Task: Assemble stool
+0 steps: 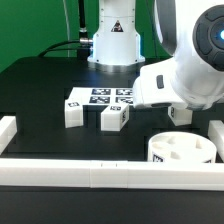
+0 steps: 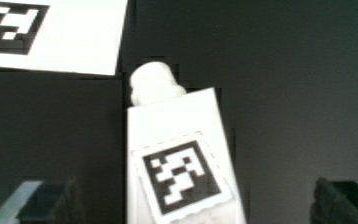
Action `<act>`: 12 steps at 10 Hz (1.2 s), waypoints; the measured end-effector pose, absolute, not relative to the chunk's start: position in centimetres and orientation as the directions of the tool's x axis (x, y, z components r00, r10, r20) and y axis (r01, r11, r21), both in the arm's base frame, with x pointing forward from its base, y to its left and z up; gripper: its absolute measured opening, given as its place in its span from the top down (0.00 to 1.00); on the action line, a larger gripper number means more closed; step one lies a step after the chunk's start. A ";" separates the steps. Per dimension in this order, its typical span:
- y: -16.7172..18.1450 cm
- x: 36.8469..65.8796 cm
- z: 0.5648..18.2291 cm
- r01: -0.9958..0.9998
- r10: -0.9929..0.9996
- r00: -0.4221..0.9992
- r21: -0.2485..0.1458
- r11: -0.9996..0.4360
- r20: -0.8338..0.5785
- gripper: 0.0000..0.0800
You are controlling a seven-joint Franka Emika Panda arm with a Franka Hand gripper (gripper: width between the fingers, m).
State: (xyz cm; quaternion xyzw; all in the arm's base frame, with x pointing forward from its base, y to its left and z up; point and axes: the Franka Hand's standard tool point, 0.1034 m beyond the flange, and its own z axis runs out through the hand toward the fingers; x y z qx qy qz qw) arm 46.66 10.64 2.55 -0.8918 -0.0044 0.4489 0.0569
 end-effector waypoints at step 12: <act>10.8 46.7 0.9 -0.030 0.082 0.611 -0.127 -0.991 -0.787 0.59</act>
Offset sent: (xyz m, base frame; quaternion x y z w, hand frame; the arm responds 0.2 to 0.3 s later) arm 0.0109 -0.0045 -0.0135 -0.0082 0.0238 -0.0033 0.9997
